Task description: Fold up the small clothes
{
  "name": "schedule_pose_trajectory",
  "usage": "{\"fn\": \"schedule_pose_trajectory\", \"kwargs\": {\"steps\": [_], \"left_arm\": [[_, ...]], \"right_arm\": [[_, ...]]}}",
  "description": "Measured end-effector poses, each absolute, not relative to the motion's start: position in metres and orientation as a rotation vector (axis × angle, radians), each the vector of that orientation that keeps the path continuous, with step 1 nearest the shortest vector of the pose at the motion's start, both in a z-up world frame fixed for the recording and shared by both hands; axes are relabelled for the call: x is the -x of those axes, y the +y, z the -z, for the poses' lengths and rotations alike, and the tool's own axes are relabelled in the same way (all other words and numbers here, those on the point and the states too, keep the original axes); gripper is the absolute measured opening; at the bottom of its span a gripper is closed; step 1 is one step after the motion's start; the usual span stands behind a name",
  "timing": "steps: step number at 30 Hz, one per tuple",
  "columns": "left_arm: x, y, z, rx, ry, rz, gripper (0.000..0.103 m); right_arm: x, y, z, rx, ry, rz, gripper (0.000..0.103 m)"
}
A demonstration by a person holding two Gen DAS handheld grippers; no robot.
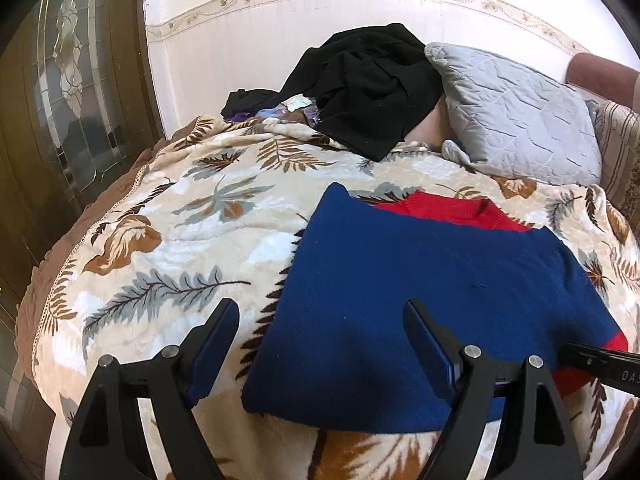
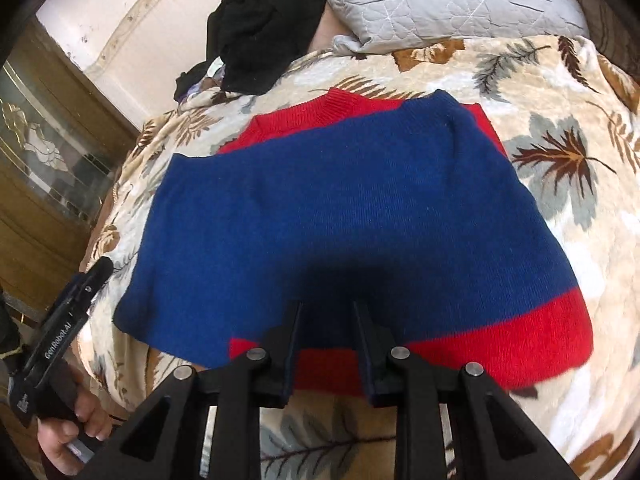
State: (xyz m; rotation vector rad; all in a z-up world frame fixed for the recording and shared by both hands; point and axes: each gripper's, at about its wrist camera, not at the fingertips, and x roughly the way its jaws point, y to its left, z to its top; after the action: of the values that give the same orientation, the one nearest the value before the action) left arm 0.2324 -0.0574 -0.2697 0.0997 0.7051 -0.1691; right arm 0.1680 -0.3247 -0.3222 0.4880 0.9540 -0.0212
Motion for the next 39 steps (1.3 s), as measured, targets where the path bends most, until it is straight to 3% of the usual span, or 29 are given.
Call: {"fn": "schedule_pose_trajectory", "kwargs": {"steps": [11,21,31,36,39], "left_arm": [[-0.218,-0.059,0.262,-0.118,0.657,0.162,0.084],[-0.216,-0.054,0.255,-0.099,0.628,0.159,0.084],[-0.219,-0.056,0.256,-0.092,0.628,0.162,0.084],[-0.232,-0.062,0.274,-0.115,0.713,0.166,0.085],[-0.248,-0.064,0.303,-0.136,0.864,0.149,0.085]], "right_arm": [[-0.150,-0.320,0.325,-0.453,0.945,0.054,0.029],[-0.138,-0.312,0.300,-0.431,0.788,0.037,0.029],[-0.160,-0.298,0.330,-0.398,0.920,0.030,0.029],[-0.160,-0.296,0.328,-0.364,0.911,0.035,0.029],[-0.154,-0.305,0.321,-0.379,0.884,0.053,0.029]]}}
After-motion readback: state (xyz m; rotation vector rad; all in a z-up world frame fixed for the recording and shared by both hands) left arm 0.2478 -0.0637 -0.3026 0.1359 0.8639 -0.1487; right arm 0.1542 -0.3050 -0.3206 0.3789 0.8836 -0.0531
